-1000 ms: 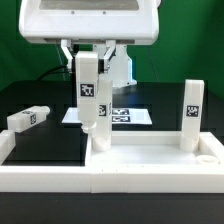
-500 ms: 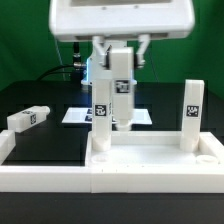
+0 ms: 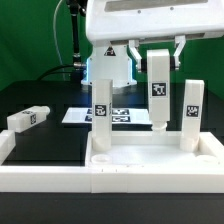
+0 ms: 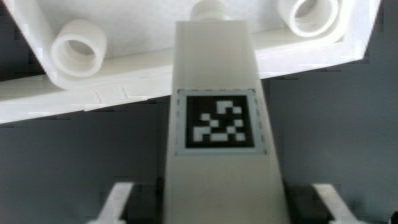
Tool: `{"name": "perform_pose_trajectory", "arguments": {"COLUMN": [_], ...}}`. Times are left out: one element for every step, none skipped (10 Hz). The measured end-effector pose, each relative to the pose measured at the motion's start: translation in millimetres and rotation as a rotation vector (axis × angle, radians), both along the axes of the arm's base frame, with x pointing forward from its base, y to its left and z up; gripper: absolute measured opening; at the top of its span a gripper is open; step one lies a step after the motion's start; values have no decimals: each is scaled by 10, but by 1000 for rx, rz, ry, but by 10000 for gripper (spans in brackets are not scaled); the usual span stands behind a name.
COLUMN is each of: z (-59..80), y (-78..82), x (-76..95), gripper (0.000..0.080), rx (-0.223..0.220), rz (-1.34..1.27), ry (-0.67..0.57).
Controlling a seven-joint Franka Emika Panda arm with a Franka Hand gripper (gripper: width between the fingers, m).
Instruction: Assemble desk
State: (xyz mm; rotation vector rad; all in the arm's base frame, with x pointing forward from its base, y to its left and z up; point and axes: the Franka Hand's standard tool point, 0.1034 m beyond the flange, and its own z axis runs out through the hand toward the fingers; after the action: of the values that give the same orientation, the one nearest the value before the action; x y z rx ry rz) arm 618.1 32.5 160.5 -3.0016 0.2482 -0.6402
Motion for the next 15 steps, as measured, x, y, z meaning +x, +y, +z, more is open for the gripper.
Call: {"name": "perform_pose_trajectory", "arguments": {"z": [8,-5,42,72,-15,-31,-17,-43,-72,-72,-91,-149,-152,-153,-156], "y": [-18,2,167,332,348,336,338,347,391,519,651,733,711,704,707], "x": [17,10,53,82,50,52,58,49,37,37,40,37,39,40,39], "gripper": [289,289,289,289,289,289,289,289,289,289,289,289,289,289,289], "rx": [-10,-8,-5,-32,-60,-55,-55,-58,-64,-60,-58,-55,-58,-58,-58], "rz": [-4,-6,-7,16,37,35,35,41,57,78,96,100,100,99,99], "ry": [-31,-29,-79,-190,-223,-203,-205,-201,-197,-194,-194,-189,-188,-188,-187]}}
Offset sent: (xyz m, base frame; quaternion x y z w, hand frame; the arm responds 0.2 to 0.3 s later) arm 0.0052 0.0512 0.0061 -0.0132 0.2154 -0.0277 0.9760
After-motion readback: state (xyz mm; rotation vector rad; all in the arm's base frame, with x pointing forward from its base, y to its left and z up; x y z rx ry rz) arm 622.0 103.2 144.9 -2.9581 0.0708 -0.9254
